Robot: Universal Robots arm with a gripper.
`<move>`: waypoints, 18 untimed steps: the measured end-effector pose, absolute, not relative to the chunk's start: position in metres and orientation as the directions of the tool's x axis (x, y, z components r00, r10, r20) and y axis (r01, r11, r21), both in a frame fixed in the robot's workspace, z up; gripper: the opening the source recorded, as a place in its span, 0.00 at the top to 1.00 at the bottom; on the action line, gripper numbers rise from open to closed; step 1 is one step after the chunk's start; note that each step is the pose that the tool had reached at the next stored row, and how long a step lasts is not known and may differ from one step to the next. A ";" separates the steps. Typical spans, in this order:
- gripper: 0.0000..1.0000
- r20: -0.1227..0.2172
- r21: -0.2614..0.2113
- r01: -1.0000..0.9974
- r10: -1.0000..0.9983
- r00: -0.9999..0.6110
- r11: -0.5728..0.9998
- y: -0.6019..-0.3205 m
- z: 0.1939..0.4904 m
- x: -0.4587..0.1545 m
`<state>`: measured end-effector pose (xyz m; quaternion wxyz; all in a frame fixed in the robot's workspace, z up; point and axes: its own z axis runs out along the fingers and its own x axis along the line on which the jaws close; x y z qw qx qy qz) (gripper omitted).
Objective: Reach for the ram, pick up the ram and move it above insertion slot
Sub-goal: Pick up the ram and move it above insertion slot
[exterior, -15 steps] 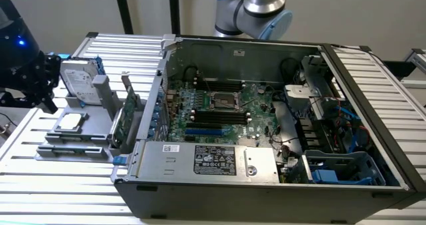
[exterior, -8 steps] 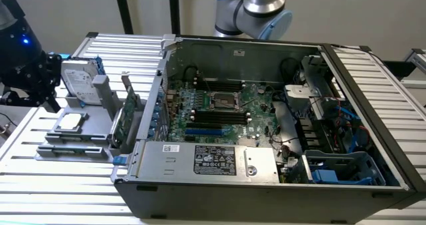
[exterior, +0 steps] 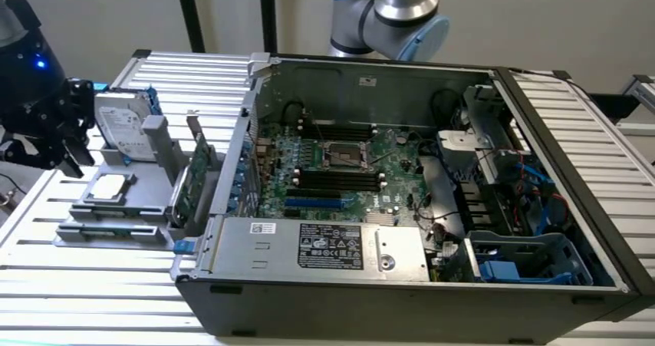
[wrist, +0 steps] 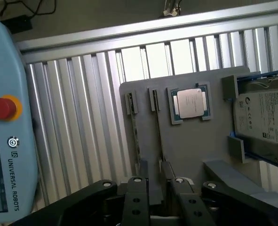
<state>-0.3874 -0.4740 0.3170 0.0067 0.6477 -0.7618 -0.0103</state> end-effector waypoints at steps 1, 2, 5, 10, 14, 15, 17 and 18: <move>0.70 -0.003 0.027 -0.987 -0.987 -0.160 0.160 -0.474 0.317 -0.387; 0.70 -0.002 0.030 -0.987 -0.987 -0.160 0.160 -0.474 0.316 -0.387; 0.64 -0.002 0.033 -0.987 -0.988 -0.158 0.157 -0.474 0.311 -0.387; 0.64 -0.002 0.034 -0.988 -0.988 -0.152 0.152 -0.475 0.302 -0.387; 0.64 -0.002 0.034 -0.989 -0.989 -0.147 0.146 -0.476 0.295 -0.388; 0.64 -0.002 0.034 -0.989 -0.989 -0.146 0.146 -0.476 0.293 -0.388; 0.64 -0.002 0.034 -0.989 -0.989 -0.145 0.145 -0.476 0.289 -0.388; 0.64 -0.002 0.034 -0.989 -0.989 -0.145 0.144 -0.476 0.288 -0.388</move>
